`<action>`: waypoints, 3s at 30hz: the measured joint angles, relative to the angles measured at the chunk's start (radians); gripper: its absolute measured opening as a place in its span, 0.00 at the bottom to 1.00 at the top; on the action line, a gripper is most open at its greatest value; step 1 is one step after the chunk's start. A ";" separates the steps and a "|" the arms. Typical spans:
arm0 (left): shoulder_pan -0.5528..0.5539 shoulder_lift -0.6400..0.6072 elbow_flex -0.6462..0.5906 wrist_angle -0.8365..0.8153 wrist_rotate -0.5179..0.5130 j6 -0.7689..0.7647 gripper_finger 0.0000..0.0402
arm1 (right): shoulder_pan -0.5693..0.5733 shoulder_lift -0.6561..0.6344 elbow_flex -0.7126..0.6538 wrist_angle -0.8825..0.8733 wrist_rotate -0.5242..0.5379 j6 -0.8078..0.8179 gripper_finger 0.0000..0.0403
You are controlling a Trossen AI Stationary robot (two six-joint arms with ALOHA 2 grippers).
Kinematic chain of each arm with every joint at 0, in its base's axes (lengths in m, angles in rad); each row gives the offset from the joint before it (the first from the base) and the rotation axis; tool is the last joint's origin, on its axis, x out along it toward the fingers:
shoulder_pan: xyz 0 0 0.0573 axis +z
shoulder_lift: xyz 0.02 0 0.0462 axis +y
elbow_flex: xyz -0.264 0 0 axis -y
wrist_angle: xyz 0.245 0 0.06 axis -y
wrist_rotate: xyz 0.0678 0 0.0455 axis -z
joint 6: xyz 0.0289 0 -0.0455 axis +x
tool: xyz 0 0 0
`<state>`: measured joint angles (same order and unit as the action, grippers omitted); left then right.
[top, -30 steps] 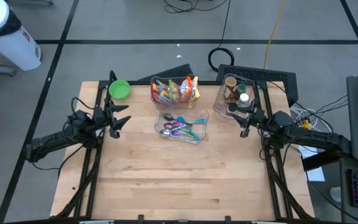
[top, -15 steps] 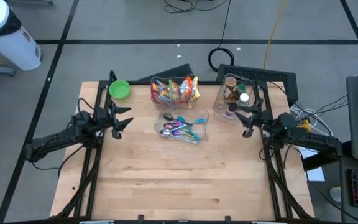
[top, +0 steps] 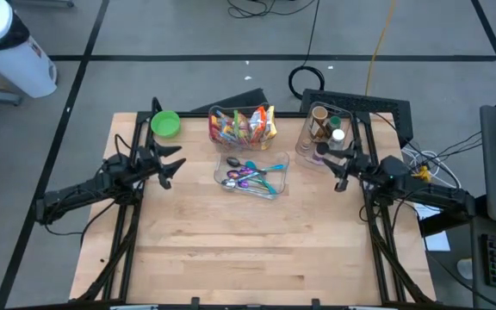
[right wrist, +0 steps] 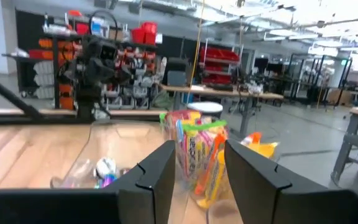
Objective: Pick & Place Food Item
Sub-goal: Return to Home Position
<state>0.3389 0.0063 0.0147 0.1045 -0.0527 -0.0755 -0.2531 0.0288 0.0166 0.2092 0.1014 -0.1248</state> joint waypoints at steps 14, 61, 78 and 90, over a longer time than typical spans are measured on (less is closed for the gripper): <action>0.000 0.000 0.000 -0.016 0.000 -0.036 0.62 | 0.000 0.000 -0.002 -0.151 0.000 -0.014 0.32; 0.000 0.000 0.000 -0.015 0.001 -0.033 0.62 | 0.000 0.001 -0.003 -0.109 0.003 -0.018 0.32; 0.000 0.000 0.001 -0.015 0.001 -0.033 0.62 | 0.000 0.001 -0.003 -0.109 0.002 -0.018 0.32; 0.000 0.000 0.001 -0.015 0.001 -0.033 0.62 | 0.000 0.001 -0.003 -0.109 0.002 -0.018 0.32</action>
<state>0.3389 0.0063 0.0158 0.0891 -0.0513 -0.1089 -0.2531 0.0296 0.0139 0.1001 0.1036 -0.1425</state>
